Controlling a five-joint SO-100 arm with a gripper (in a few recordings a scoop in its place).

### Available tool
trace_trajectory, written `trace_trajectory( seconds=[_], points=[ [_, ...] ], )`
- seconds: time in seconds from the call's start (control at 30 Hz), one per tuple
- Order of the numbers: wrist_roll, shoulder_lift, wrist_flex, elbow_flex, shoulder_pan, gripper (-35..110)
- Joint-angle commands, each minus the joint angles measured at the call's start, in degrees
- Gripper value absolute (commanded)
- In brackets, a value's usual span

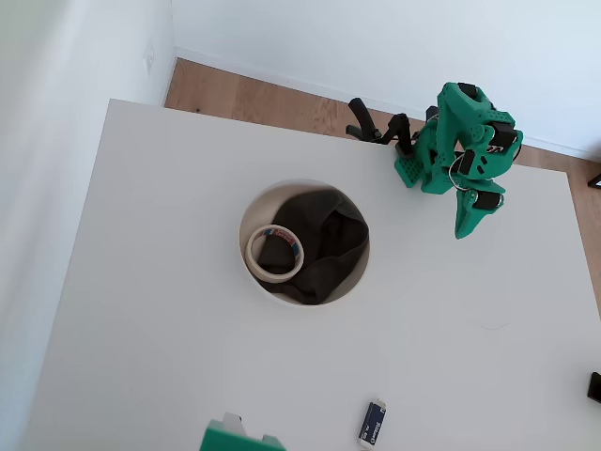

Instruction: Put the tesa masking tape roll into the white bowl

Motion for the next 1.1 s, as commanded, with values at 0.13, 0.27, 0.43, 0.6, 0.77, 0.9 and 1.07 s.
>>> trace_trajectory(
  seconds=[0.13, 0.27, 0.43, 0.6, 0.77, 0.9, 1.07],
  points=[
    [-1.2, 6.2, 4.6, 2.0, 0.8, -8],
    [-1.5, 6.2, 5.8, 2.5, 0.9, -8],
    [-2.2, 6.2, 8.0, 3.1, 0.8, -8],
    [-2.1, 6.2, 9.7, 4.0, 0.6, -8],
    [-3.4, 6.2, 11.0, 5.2, 0.6, -8],
    [-3.3, 6.2, 11.3, 5.1, 0.6, -8],
    [-2.9, 6.2, 12.2, 4.9, 0.8, -8]
  ],
)
